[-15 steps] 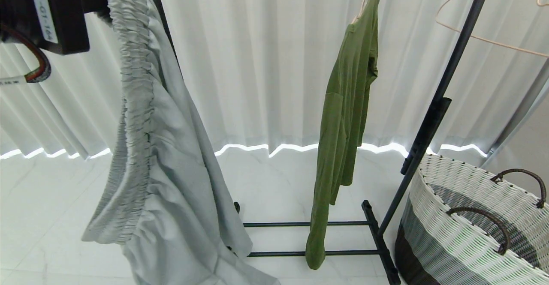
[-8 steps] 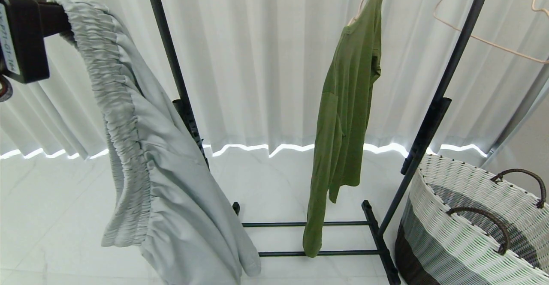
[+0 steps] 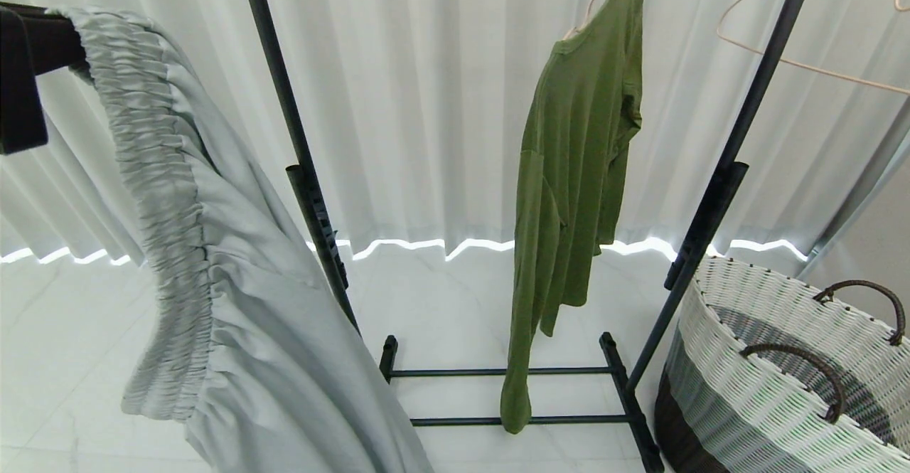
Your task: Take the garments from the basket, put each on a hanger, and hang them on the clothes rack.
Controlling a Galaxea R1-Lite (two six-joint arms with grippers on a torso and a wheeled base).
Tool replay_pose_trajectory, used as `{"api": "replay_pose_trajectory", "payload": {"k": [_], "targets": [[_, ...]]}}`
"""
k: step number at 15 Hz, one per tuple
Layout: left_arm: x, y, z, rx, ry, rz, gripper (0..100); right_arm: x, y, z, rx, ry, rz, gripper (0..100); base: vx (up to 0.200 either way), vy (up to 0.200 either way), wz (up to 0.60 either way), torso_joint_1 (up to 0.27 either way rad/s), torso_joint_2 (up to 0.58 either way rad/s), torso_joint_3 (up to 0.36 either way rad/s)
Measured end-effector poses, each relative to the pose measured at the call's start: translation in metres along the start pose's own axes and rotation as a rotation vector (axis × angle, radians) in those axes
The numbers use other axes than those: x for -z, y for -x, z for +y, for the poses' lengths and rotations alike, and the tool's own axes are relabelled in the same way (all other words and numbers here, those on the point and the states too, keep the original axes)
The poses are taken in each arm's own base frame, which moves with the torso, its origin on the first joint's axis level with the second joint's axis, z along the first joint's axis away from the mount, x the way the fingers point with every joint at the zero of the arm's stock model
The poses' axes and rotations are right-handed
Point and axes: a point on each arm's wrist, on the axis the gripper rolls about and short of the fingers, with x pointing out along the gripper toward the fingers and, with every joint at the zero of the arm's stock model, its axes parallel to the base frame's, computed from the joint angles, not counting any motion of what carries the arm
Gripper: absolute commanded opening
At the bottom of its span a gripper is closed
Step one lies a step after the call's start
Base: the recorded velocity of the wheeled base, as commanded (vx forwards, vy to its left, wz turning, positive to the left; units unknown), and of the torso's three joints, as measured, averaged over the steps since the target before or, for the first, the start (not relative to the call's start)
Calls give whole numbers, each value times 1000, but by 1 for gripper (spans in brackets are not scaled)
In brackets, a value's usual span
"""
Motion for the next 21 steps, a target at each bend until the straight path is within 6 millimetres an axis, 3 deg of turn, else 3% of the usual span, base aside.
{"api": "replay_pose_trajectory", "payload": {"k": [5,11,15,21], "targets": [[4,4,2,-8,-1,3,0,27,9,-3,5,71,11,100,0,0,0,0,0,0],[6,4,1,-4,-6,11,0,42,11,-2,5,82,24,100,0,0,0,0,0,0],[7,3,0,-5,-8,16,0,65,13,1,3,213,52,100,0,0,0,0,0,0],[14,0,-2,-8,-19,44,0,85,14,3,18,121,82,100,0,0,0,29,-89,-91]]}}
